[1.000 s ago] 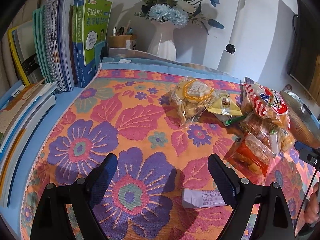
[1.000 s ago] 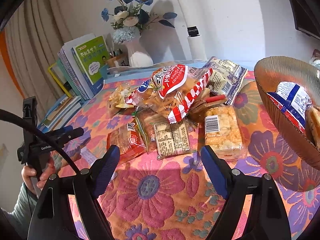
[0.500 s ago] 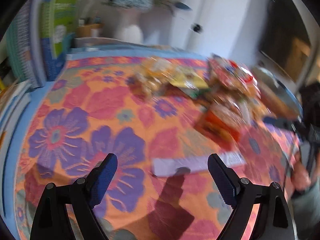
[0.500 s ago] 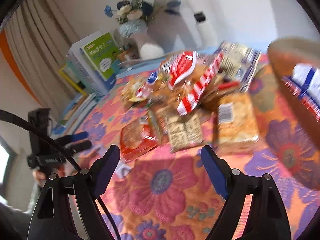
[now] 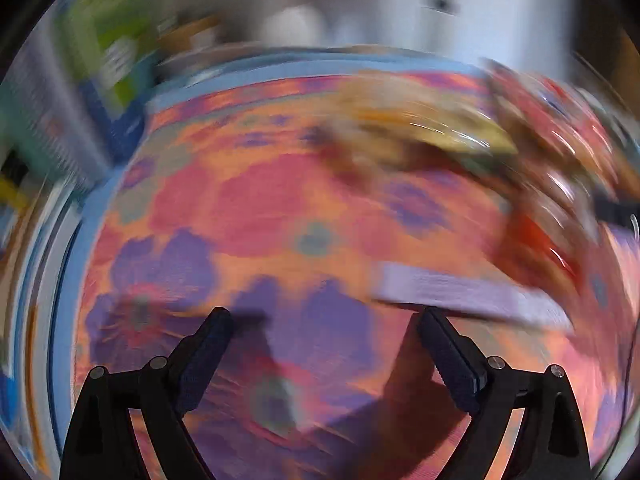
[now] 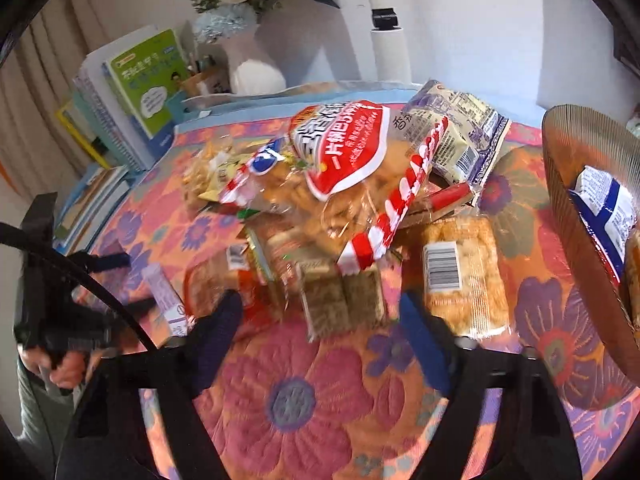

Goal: Organize snacks
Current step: 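Withdraw both open grippers from the bowl back toward the snack pile, then grasp the white-purple stick sachet with the left gripper while the right grasps the cracker packet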

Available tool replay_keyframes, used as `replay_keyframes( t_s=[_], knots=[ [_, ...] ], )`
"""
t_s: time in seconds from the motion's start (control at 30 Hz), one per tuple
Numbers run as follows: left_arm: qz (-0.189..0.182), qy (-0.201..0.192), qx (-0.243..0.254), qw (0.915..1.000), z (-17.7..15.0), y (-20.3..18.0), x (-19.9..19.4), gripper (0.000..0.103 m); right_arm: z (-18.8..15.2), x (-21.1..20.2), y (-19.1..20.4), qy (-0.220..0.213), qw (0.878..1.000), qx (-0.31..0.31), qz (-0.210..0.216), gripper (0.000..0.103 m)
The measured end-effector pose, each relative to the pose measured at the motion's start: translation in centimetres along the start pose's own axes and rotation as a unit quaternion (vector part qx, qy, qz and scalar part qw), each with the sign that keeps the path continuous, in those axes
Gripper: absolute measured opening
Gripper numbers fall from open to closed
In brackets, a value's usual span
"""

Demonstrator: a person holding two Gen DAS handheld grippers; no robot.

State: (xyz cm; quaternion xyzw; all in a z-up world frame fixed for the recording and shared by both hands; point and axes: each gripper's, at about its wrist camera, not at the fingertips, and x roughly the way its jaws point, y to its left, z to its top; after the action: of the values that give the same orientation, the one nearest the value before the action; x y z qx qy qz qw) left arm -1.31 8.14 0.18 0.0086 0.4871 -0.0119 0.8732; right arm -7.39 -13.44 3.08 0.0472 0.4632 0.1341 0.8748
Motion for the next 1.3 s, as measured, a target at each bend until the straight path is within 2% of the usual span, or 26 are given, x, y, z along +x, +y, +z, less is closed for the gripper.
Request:
replay_keyframes(
  t_s=[0.03, 0.07, 0.13, 0.2, 0.23, 0.3, 0.33, 0.37, 0.4, 0.47, 0.53, 0.57, 0.63, 0.67, 0.7, 0.73, 0.8, 0.83, 0.9, 0.97, 1.03, 1.07, 1.2, 1.3],
  knots=[
    [-0.003, 0.002, -0.035, 0.9994, 0.4, 1.3, 0.1, 0.089, 0.0, 0.4, -0.3, 0.002, 1.0, 0.007, 0.0, 0.057],
    [-0.003, -0.001, -0.064, 0.998, 0.6, 2.2, -0.2, 0.087, 0.1, 0.6, -0.6, 0.0, 1.0, 0.009, -0.004, 0.048],
    [-0.015, 0.006, -0.08, 0.9967, 0.1, 2.6, -0.8, 0.084, 0.0, 0.7, -0.9, -0.007, 1.0, 0.008, -0.011, 0.046],
    [-0.071, 0.023, -0.082, 0.9939, -0.7, 1.6, -1.6, 0.084, -0.4, 0.3, -0.9, -0.018, 1.0, 0.006, -0.004, 0.045],
    [-0.119, 0.023, -0.082, 0.9893, -1.3, 0.5, -2.3, 0.084, -0.8, -0.1, -0.9, -0.022, 1.0, 0.005, 0.002, 0.045],
    [-0.168, 0.031, -0.094, 0.9809, -1.7, -1.0, -2.3, 0.084, -1.7, -1.0, -0.6, -0.026, 1.0, 0.006, 0.009, 0.045],
    [-0.167, 0.038, -0.11, 0.9791, -1.6, -1.6, -2.0, 0.084, -2.4, -1.7, -0.5, -0.029, 0.999, 0.006, 0.013, 0.045],
    [-0.142, 0.033, -0.124, 0.9815, -1.4, -2.1, -1.8, 0.085, -2.9, -2.1, -0.3, -0.031, 0.999, 0.004, 0.015, 0.045],
    [-0.119, 0.027, -0.124, 0.9847, -0.9, -2.7, -1.5, 0.086, -3.4, -2.5, -0.1, -0.033, 0.999, 0.0, 0.015, 0.045],
    [-0.092, 0.026, -0.13, 0.9868, 0.2, -3.7, -0.7, 0.091, -4.0, -2.8, 0.3, -0.037, 0.999, -0.015, 0.001, 0.045],
    [-0.071, 0.022, -0.12, 0.9899, 0.8, -4.7, -0.1, 0.091, -4.4, -2.7, 0.5, -0.035, 0.999, -0.026, -0.013, 0.045],
    [-0.044, 0.019, -0.1, 0.9938, 0.9, -5.6, 0.1, 0.09, -4.3, -2.5, 0.4, -0.034, 0.999, -0.021, -0.011, 0.045],
    [0.019, 0.006, -0.05, 0.9985, 0.8, -7.0, 0.4, 0.068, -4.3, -2.4, 0.2, -0.034, 0.999, -0.013, -0.007, 0.045],
    [0.027, -0.003, -0.026, 0.9993, 0.7, -7.4, 0.2, 0.062, -4.2, -2.4, 0.0, -0.034, 0.999, -0.009, -0.005, 0.045],
    [0.015, -0.007, -0.007, 0.9998, 0.5, -7.5, -0.3, 0.046, -4.2, -2.4, -0.1, -0.034, 0.999, -0.006, -0.001, 0.045],
    [0.006, -0.005, 0.025, 0.9997, 0.3, -7.6, -0.8, 0.038, -4.3, -2.5, -0.3, -0.034, 0.999, -0.004, 0.004, 0.045],
    [0.022, -0.002, 0.097, 0.9951, -0.5, -7.8, -1.5, 0.038, -4.4, -2.6, -0.6, -0.034, 0.999, -0.001, 0.015, 0.045],
    [0.034, -0.008, 0.143, 0.9891, -1.2, -7.7, -2.1, 0.038, -4.5, -2.7, -0.6, -0.033, 0.999, 0.0, 0.018, 0.045],
    [0.005, 0.009, 0.172, 0.9851, -2.2, -7.1, -2.5, 0.039, -4.4, -2.5, -0.6, -0.03, 0.999, 0.002, 0.023, 0.047],
    [-0.014, 0.006, 0.16, 0.9871, -2.8, -5.8, -3.3, 0.047, -4.4, -2.3, -0.7, -0.025, 0.999, 0.006, 0.024, 0.048],
    [-0.035, 0.015, 0.11, 0.9932, -2.8, -4.7, -3.1, 0.072, -4.4, -2.1, -0.7, -0.02, 1.0, 0.006, 0.022, 0.05],
    [-0.039, 0.021, 0.091, 0.9948, -2.9, -4.4, -2.9, 0.074, -4.4, -1.9, -0.6, -0.013, 1.0, 0.007, 0.021, 0.055],
    [-0.056, -0.001, 0.022, 0.9982, -4.3, -4.5, -3.2, 0.074, -4.4, -1.5, -0.7, -0.003, 1.0, 0.014, 0.011, 0.058],
    [-0.018, -0.011, 0.008, 0.9997, -5.0, -5.7, -3.5, 0.054, -4.3, -1.2, -0.7, 0.005, 1.0, 0.015, 0.006, 0.059]
  ],
)
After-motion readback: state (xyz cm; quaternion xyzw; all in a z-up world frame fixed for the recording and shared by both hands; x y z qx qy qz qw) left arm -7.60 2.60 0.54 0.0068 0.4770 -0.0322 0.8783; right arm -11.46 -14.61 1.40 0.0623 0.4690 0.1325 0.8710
